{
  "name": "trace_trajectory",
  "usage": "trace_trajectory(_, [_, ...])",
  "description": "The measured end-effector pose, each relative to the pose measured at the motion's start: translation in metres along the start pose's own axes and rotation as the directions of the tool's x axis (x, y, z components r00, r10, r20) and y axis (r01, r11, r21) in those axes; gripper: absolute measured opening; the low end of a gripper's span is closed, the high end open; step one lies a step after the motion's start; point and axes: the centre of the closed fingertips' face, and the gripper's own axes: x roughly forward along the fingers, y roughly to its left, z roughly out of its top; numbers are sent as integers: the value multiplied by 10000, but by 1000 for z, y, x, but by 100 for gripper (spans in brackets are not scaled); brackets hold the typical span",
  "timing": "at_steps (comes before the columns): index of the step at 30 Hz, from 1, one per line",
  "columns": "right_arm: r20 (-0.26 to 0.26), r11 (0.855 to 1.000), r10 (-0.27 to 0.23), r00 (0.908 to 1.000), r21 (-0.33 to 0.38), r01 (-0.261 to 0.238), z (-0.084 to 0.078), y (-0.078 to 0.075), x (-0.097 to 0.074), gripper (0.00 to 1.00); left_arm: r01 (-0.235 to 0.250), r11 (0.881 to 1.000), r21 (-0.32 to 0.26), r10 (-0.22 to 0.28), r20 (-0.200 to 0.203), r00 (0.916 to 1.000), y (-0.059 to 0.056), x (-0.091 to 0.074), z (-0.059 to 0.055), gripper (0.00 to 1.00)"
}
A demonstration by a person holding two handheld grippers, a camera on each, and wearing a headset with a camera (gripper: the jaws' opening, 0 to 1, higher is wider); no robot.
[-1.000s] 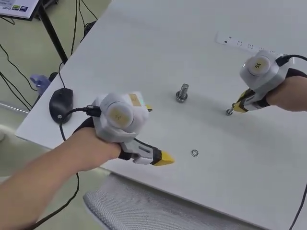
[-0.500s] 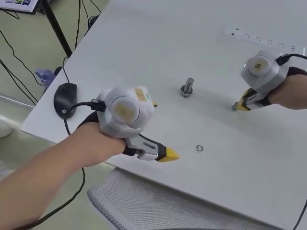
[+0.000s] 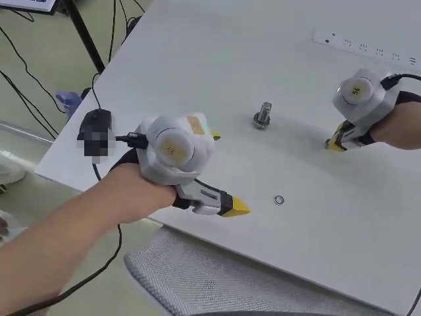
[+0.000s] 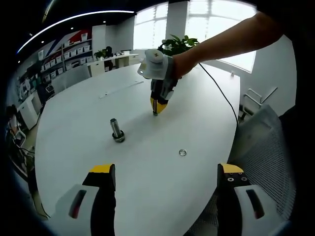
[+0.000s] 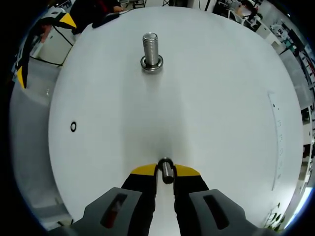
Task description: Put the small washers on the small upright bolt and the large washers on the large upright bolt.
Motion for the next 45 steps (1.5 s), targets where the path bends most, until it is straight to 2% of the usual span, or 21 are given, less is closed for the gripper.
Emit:
trace_trajectory(7, [105,9999,-15,9999,126,14,1,0,-1,13,-222,9990,385,226,-121,9997,4,0,-3,87])
trace_trajectory(20, [183,9998,-87,9998,167,84,1,1,-2,18,-394,9951,907,420,-261,9988,4,-1,-8,87])
trace_trajectory(28, [520,9995,-290,9982,95,286,7,-5,-18,23,-320,9957,869,339,-208,9992,2,-2,-7,87])
trace_trajectory(35, [902,9992,-397,9951,13,398,22,-5,-38,24,-345,9958,851,366,-229,9991,5,-5,-8,87])
trace_trajectory(40, [1053,9987,-447,9934,-199,470,30,1,-46,25,-327,9957,866,350,-244,9991,5,-6,-7,86])
trace_trajectory(45, [1166,9977,-438,9922,-464,495,37,12,-51,26,-304,9956,886,326,-236,9992,1,-12,-4,85])
